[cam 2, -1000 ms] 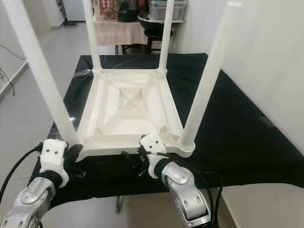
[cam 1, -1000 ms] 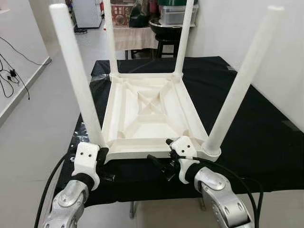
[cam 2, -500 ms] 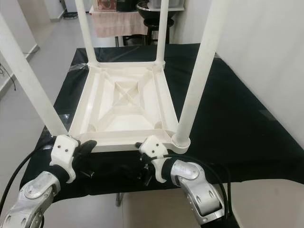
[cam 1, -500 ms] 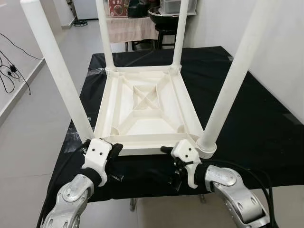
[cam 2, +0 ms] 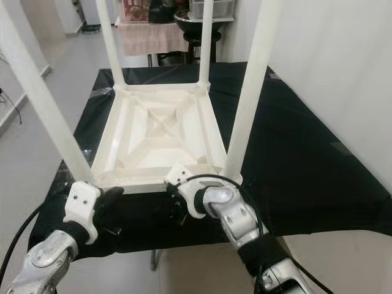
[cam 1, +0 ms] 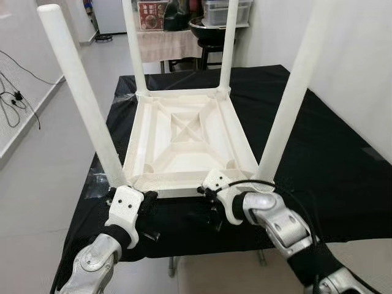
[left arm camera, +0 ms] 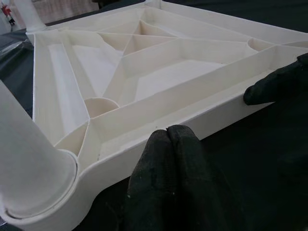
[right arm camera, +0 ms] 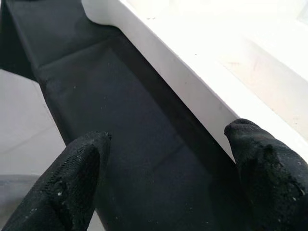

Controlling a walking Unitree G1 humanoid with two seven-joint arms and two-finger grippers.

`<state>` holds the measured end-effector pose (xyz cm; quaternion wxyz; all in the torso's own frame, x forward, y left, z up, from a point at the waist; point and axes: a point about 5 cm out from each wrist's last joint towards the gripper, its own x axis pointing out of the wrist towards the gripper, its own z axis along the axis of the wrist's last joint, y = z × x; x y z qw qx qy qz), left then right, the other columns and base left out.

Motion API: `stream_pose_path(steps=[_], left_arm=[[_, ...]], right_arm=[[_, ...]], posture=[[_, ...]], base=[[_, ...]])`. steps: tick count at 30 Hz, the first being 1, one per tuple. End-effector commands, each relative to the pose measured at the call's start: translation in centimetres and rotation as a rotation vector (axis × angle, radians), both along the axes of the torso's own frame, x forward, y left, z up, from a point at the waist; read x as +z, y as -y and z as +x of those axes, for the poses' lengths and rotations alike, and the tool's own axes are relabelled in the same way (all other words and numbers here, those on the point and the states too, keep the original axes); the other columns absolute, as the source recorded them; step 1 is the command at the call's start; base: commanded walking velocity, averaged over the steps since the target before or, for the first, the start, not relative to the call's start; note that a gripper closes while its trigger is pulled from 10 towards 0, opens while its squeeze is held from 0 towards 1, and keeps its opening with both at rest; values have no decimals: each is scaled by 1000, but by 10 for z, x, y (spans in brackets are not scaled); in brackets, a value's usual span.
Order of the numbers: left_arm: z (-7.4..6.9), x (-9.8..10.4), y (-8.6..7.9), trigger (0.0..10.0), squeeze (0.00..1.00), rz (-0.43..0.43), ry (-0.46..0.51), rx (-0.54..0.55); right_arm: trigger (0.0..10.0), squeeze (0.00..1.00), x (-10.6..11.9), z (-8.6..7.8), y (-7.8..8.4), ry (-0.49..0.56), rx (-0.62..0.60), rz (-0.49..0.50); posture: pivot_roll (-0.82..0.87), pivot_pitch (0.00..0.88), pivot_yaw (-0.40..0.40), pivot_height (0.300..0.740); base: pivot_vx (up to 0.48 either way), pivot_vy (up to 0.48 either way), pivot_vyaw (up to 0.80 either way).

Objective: Building children table

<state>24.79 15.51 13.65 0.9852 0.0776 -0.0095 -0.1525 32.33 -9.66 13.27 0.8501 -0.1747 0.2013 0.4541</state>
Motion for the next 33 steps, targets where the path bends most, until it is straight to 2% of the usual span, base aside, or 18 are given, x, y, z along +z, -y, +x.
stream_pose_path(steps=[1,5,13,14,15,18,20,26,27,29,30,31,33], left_arm=[[-3,0,-4,10000,0,15,-2,6],[-3,0,-1,10000,0,14,-3,2],[-4,-1,4,10000,0,15,-3,-14],[-3,0,3,10000,0,15,-3,-14],[-3,0,3,10000,0,15,-3,-14],[-1,1,2,10000,0,13,-2,-10],[0,1,2,10000,0,10,0,-9],[3,4,5,10000,0,-6,8,-10],[4,5,5,10000,0,-14,13,8],[4,5,4,10000,0,-18,15,21],[3,4,1,10000,0,-27,14,56],[3,4,1,10000,0,-27,14,56],[2,3,-1,10000,0,-42,11,91]], right_arm=[[10000,0,-6,11,21,-36,-145,-41],[10000,0,0,22,21,-17,-190,-22],[10000,0,8,24,13,16,-177,51],[10000,0,12,17,11,27,-110,105],[10000,0,12,17,11,27,-110,105],[10000,0,19,0,11,50,26,203],[10000,0,18,-3,15,52,26,218],[10000,0,14,-6,31,71,-80,256],[10000,0,13,-6,39,103,-176,284],[10000,0,11,-6,41,108,-220,302],[10000,0,11,-13,41,128,-267,376],[10000,0,11,-13,41,128,-267,376],[10000,0,13,-22,39,140,-285,460]], posture=[[-3,102,-9,740],[-6,105,-6,740],[-6,103,-4,740],[-6,99,-1,740],[-6,99,-1,740],[-10,98,1,740],[-17,95,3,740],[-25,94,5,740],[-26,93,3,740],[-29,89,-3,740],[-33,86,-6,740],[-33,86,-6,740],[-35,83,-5,740]], base=[[0,0,0],[0,0,0],[0,0,0],[0,0,0],[0,0,0],[0,0,0],[0,0,0],[0,0,0],[0,0,0],[0,0,0],[0,0,0],[0,0,0],[0,0,0]])
